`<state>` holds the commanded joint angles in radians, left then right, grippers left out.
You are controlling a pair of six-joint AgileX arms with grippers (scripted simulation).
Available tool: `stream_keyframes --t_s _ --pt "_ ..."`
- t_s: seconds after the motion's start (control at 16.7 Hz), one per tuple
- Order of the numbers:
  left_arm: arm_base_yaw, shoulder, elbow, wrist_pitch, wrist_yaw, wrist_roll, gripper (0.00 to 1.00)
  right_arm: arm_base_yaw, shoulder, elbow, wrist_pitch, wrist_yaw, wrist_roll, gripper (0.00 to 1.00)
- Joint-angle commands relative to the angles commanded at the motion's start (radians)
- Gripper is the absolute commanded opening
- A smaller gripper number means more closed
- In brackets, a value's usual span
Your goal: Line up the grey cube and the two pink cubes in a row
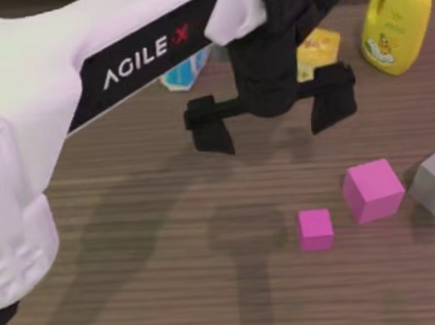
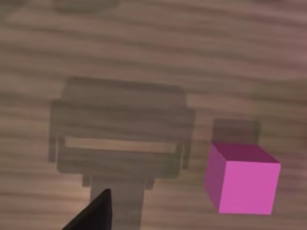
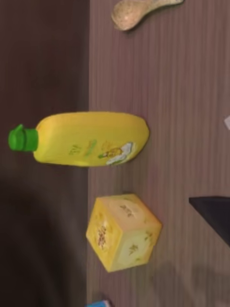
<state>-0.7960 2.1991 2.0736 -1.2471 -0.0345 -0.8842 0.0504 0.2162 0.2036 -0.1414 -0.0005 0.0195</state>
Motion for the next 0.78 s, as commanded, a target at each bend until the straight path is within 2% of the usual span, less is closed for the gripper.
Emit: stream_keyframes --t_s 0.36,0.78 --pt "0.242 -0.587 -0.540 0.302 -0.005 0.134 1.00 0.091 0.480 0.356 -0.261 -0.002 0.034 1.00" --pt "0.542 -1.385 -1.321 0.721 0.002 0.434 1.00 0.203 1.151 0.793 -0.612 -0.003 0.080 1.00"
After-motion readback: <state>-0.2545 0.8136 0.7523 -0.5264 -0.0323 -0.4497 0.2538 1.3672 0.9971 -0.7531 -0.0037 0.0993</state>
